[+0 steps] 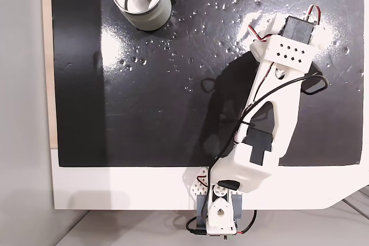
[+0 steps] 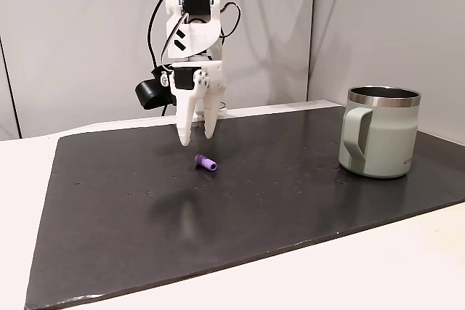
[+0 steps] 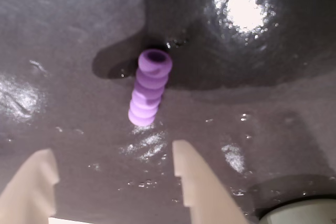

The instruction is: Grasp a pengrip and put it in the cup.

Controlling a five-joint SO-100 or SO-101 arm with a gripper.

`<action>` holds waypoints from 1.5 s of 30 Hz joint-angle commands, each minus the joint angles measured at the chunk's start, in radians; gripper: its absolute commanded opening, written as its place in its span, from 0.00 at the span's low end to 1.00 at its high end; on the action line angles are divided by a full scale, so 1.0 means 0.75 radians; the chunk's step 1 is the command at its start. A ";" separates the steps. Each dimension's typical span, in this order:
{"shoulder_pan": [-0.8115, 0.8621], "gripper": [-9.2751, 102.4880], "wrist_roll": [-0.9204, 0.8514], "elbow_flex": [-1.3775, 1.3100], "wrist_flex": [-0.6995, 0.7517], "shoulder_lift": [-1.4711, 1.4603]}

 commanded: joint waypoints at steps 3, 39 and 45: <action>-0.027 0.28 -0.006 -0.123 0.014 -0.031; -0.012 0.17 -0.031 -0.141 0.010 -0.254; 0.004 0.13 -0.045 -0.137 0.006 -0.254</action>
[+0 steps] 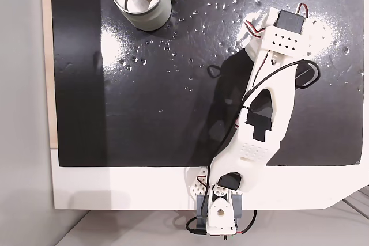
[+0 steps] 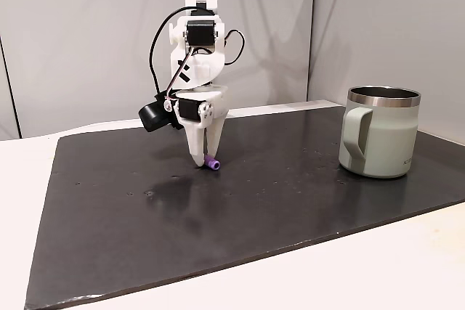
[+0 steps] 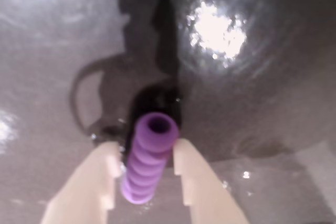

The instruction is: Grasp a pengrip and put it in the cup.

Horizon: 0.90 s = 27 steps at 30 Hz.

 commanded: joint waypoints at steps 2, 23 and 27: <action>0.018 0.12 -0.027 -0.004 -0.018 0.018; 0.000 0.09 -0.053 -0.004 -0.010 0.162; -0.029 0.09 -0.063 -0.004 -0.002 0.282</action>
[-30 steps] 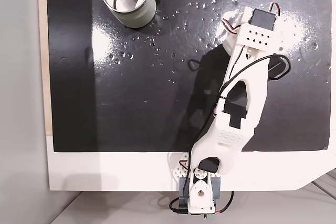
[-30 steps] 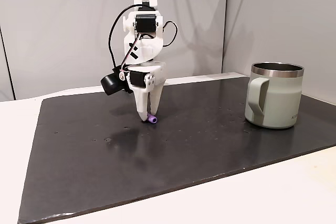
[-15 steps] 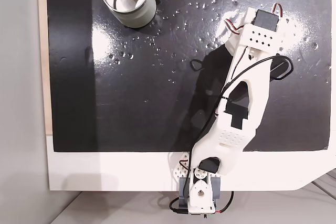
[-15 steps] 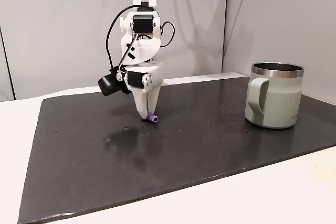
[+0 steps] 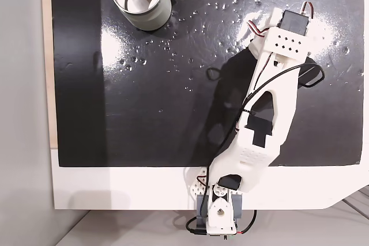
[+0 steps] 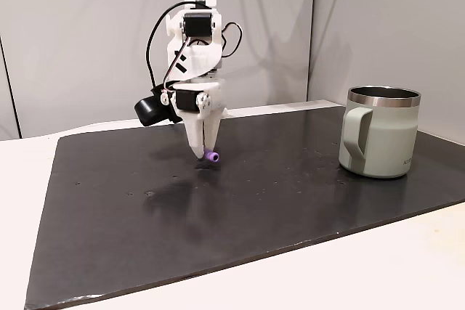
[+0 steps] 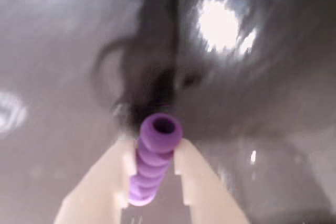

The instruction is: Grasp a pengrip and put it in the cup.

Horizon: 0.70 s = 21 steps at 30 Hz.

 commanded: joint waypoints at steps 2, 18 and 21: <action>-0.039 0.09 -0.022 -0.004 0.027 0.237; -0.155 0.09 -0.121 -0.188 0.170 0.565; -0.241 0.09 -0.174 -0.202 0.139 0.605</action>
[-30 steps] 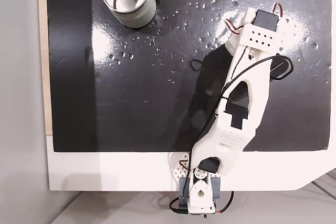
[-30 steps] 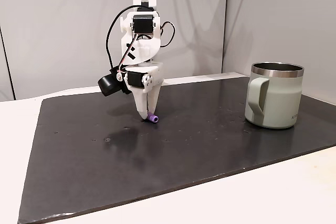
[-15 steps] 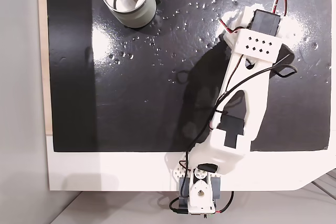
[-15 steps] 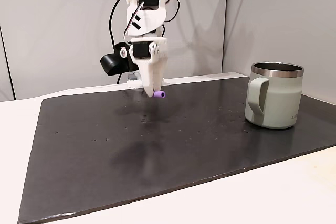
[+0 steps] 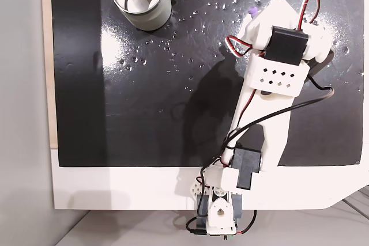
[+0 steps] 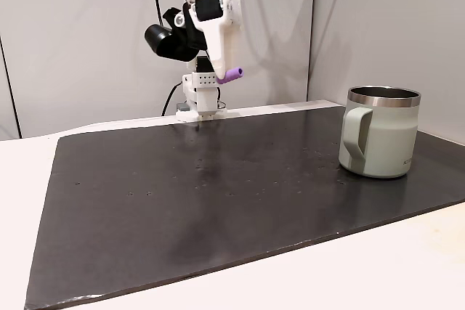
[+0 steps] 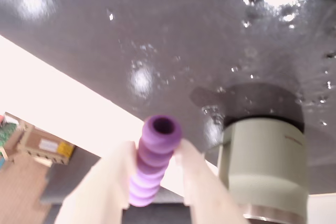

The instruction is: Grasp a pengrip and put it in the cup.

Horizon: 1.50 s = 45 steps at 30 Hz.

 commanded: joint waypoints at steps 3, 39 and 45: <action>-0.160 0.09 -0.090 -0.119 -0.061 0.129; -0.685 0.08 -0.282 -0.773 -0.362 -0.505; -0.683 0.08 -0.272 -0.779 -0.362 -0.530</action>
